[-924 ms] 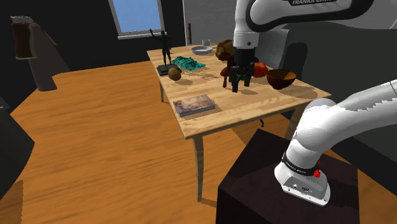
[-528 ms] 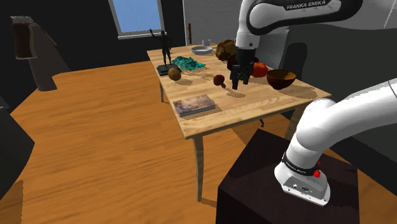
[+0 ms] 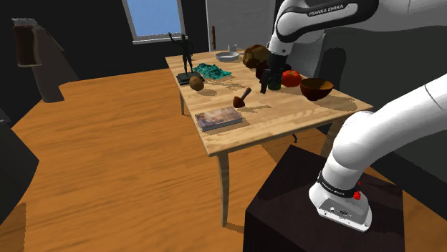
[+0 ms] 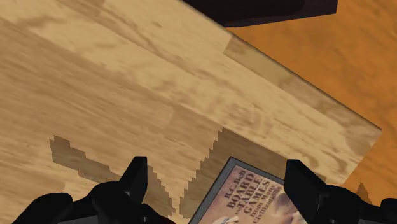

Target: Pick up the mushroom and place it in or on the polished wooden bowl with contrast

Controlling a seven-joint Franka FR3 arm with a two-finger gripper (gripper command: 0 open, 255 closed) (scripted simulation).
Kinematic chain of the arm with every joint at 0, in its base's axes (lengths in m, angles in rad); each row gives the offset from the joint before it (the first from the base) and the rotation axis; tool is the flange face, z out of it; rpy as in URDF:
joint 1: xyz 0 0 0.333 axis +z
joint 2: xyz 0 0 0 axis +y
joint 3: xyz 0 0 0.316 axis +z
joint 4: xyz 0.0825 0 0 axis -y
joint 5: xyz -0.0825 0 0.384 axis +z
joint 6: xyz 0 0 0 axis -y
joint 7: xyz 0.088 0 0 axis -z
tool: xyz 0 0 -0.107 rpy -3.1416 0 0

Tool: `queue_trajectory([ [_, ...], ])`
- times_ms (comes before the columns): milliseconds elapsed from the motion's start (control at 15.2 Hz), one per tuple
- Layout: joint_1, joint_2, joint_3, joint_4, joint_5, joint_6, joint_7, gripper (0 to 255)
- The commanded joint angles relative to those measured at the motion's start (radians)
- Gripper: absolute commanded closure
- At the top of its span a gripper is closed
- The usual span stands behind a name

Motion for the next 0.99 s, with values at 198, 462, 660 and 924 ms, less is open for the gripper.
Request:
queue_trajectory([
  [198, 0.008, 0.123, -0.121, 0.065, 0.03, 0.117, -0.155, 0],
  [462, 0.033, 0.239, -0.221, 0.143, 0.099, 0.189, -0.291, 0],
  [660, 0.058, 0.337, -0.297, 0.216, 0.181, 0.223, -0.407, 0],
  [924, 0.084, 0.49, -0.394, 0.338, 0.34, 0.234, -0.58, 0],
])
